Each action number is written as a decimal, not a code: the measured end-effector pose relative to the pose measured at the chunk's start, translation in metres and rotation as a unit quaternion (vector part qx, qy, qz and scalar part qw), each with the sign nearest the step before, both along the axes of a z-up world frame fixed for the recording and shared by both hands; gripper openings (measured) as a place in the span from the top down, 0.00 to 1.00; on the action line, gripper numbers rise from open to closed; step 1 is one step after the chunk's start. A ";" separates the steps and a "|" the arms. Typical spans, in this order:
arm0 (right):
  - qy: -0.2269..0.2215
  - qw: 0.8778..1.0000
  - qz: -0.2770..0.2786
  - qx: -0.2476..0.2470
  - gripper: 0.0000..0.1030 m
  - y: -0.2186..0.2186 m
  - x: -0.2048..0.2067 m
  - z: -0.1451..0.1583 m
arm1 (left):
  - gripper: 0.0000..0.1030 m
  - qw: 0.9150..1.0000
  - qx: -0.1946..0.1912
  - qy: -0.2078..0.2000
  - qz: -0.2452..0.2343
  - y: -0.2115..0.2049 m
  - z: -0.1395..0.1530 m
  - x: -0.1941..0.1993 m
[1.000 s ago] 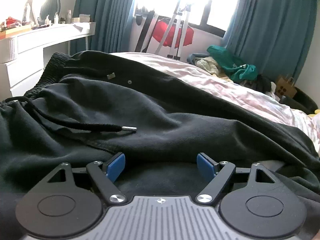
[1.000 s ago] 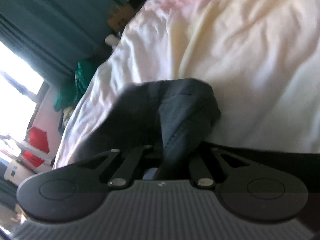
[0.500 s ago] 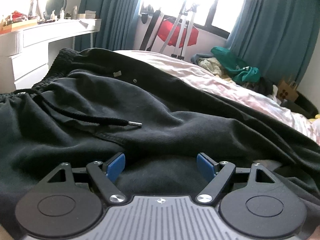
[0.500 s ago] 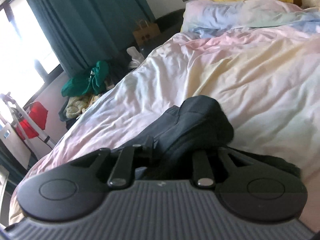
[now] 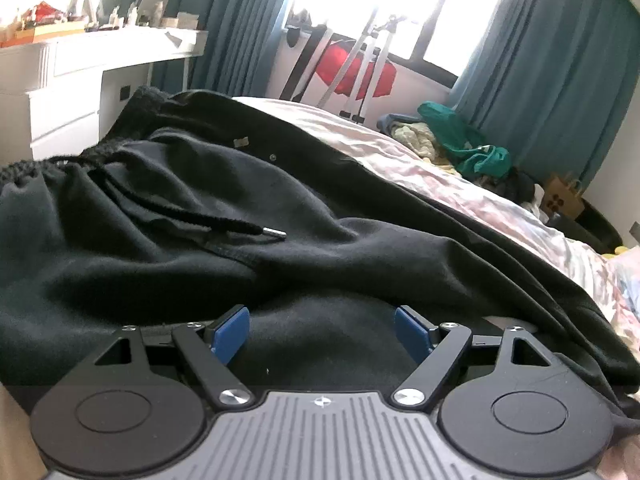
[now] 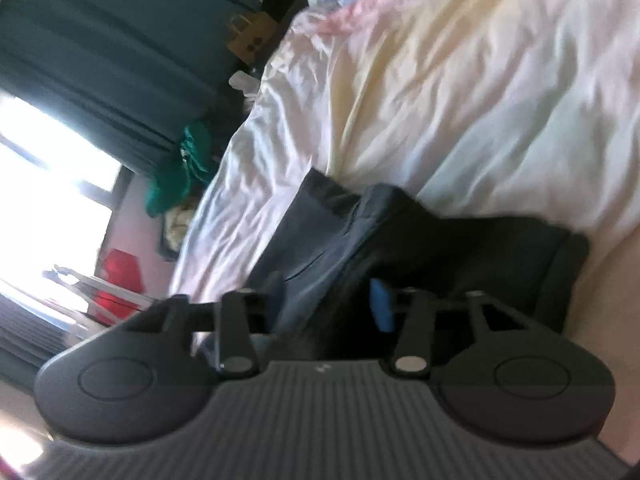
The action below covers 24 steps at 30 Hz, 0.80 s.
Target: Fold clothes
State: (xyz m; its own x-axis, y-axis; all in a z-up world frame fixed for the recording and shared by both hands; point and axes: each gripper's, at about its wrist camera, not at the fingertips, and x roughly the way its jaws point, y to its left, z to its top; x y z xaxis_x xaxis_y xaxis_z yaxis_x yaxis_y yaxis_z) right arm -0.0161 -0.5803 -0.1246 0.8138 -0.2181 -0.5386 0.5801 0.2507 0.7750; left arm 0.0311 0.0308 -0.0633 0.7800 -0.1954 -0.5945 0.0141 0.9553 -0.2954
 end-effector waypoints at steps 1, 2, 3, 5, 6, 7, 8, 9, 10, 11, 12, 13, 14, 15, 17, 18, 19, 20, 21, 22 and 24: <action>-0.003 1.000 0.002 0.016 0.40 0.000 0.002 -0.004 | 0.21 1.000 -0.003 0.002 0.000 -0.001 -0.001 0.001; -0.006 0.999 0.004 0.032 0.40 0.000 0.004 -0.008 | 0.21 1.000 -0.006 0.004 0.000 -0.001 -0.002 0.002; -0.008 0.999 0.006 0.044 0.40 -0.001 0.007 -0.011 | 0.21 1.000 -0.007 0.006 0.001 -0.003 -0.002 0.004; -0.004 0.999 0.008 0.047 0.40 -0.001 0.018 -0.016 | 0.21 1.000 -0.010 0.010 0.001 -0.005 -0.005 0.008; 0.009 0.999 0.002 0.040 0.39 -0.002 0.023 -0.017 | 0.21 1.000 -0.011 0.012 -0.001 -0.006 -0.007 0.010; 0.022 0.999 -0.011 0.028 0.40 -0.004 0.028 -0.018 | 0.21 1.000 -0.011 0.013 -0.001 -0.007 -0.010 0.012; 0.029 0.999 -0.029 0.011 0.41 -0.005 0.033 -0.017 | 0.21 1.000 -0.010 0.014 0.000 -0.008 -0.012 0.015; 0.042 0.998 -0.038 -0.017 0.49 -0.005 0.040 -0.014 | 0.21 1.000 -0.011 0.014 0.000 -0.008 -0.014 0.017; 0.067 0.996 -0.038 -0.051 0.57 -0.004 0.051 -0.007 | 0.21 1.000 -0.014 0.012 0.000 -0.007 -0.015 0.019; 0.093 0.991 -0.037 -0.085 0.78 -0.004 0.063 -0.001 | 0.21 1.000 -0.018 0.009 0.001 -0.007 -0.016 0.021; 0.114 0.986 -0.037 -0.115 0.86 -0.003 0.075 0.006 | 0.21 1.000 -0.022 0.003 0.002 -0.006 -0.016 0.022; 0.122 0.983 -0.037 -0.132 0.89 -0.003 0.088 0.013 | 0.21 1.000 -0.024 -0.004 0.001 -0.006 -0.016 0.023; 0.121 0.982 -0.035 -0.138 0.94 -0.004 0.100 0.019 | 0.21 1.000 -0.024 -0.011 -0.002 -0.007 -0.016 0.023; 0.112 0.983 -0.027 -0.144 0.94 -0.005 0.115 0.029 | 0.21 1.000 -0.024 -0.019 -0.005 -0.007 -0.015 0.024; 0.092 0.981 -0.007 -0.171 0.95 -0.002 0.145 0.058 | 0.21 0.999 -0.029 -0.032 -0.011 -0.007 -0.015 0.025; 0.068 0.981 0.001 -0.181 0.95 0.000 0.156 0.078 | 0.21 0.999 -0.035 -0.034 -0.011 -0.006 -0.015 0.027; 0.043 0.981 0.010 -0.191 0.95 0.001 0.167 0.097 | 0.21 0.999 -0.041 -0.034 -0.010 -0.005 -0.015 0.028; 0.016 0.979 0.016 -0.201 0.95 0.003 0.177 0.118 | 0.21 0.998 -0.047 -0.036 -0.011 -0.004 -0.015 0.029; -0.019 0.976 0.019 -0.215 0.95 0.004 0.179 0.139 | 0.21 0.998 -0.051 -0.040 -0.012 -0.003 -0.014 0.029; -0.058 0.970 0.027 -0.233 0.95 0.007 0.180 0.157 | 0.21 0.998 -0.053 -0.045 -0.011 -0.002 -0.013 0.028; -0.097 0.959 0.035 -0.262 0.95 0.007 0.177 0.173 | 0.21 0.997 -0.055 -0.051 -0.007 0.000 -0.012 0.026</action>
